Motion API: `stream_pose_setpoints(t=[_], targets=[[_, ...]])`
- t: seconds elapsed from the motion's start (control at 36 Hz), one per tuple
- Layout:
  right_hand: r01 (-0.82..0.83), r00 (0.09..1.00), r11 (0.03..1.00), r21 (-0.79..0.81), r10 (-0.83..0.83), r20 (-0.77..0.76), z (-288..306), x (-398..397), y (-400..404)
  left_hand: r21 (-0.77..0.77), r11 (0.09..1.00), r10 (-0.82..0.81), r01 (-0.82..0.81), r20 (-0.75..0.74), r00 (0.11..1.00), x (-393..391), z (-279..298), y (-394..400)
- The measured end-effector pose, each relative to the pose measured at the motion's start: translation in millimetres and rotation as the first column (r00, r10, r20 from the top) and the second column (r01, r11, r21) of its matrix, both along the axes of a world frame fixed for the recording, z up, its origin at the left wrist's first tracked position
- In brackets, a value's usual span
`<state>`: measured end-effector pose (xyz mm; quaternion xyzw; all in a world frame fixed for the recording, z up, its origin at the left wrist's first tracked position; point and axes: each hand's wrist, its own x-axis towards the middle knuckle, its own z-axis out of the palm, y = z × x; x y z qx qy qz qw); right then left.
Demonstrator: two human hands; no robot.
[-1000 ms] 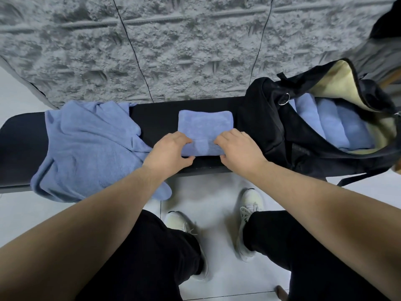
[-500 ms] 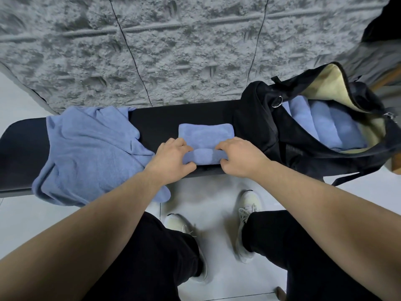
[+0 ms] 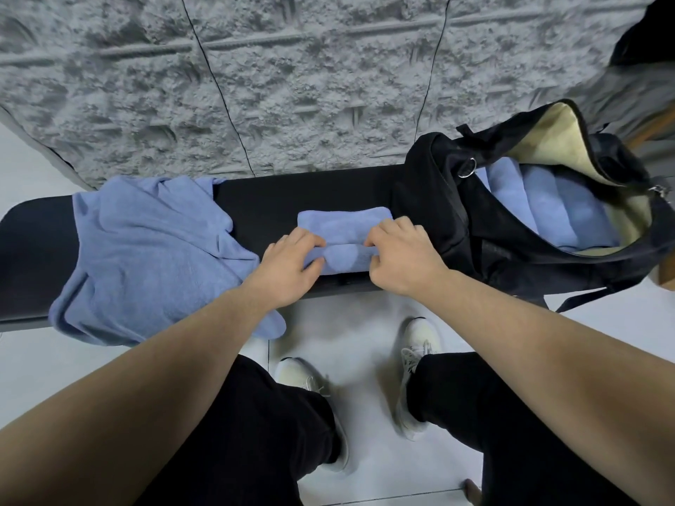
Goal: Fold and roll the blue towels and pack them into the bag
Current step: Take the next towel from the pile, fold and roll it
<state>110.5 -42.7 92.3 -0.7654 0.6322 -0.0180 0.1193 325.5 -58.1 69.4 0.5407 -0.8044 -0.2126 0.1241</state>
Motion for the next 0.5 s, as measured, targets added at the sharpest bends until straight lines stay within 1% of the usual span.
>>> stream_pose_setpoints(t=[0.11, 0.17, 0.25, 0.33, 0.42, 0.5], targets=[[0.016, 0.999, 1.000, -0.025, -0.017, -0.031, -1.6, 0.4, -1.6, -0.005, 0.999, 0.041, -0.041, 0.047, 0.998, -2.8, 1.2, -3.2], [0.014, 1.000, 0.999, -0.039, -0.015, -0.005, -1.5, 0.7, -0.4, 0.015, 0.998, 0.064, -0.064, 0.044, 0.997, -3.2, 0.5, -5.0], [-0.019, 0.999, 0.995, -0.096, 0.022, 0.024, -1.8, -1.0, 0.8, 0.060, 0.995, 0.081, -0.081, 0.013, 0.997, -4.0, 0.2, -7.4], [-0.078, 0.996, 0.986, -0.146, 0.085, 0.040, -3.2, -3.3, -1.1, 0.110, 0.989, 0.101, -0.094, -0.057, 0.993, -3.1, -0.8, -9.5], [-0.145, 0.989, 0.969, -0.201, 0.147, -0.006, -4.3, -0.6, -1.3, 0.107, 0.990, 0.096, -0.087, -0.081, 0.992, -2.0, -2.5, -10.9], [-0.166, 0.986, 0.971, -0.173, 0.158, -0.060, -3.4, 3.0, 0.3, 0.074, 0.994, 0.087, -0.078, -0.119, 0.989, -2.1, -1.3, -10.9]])
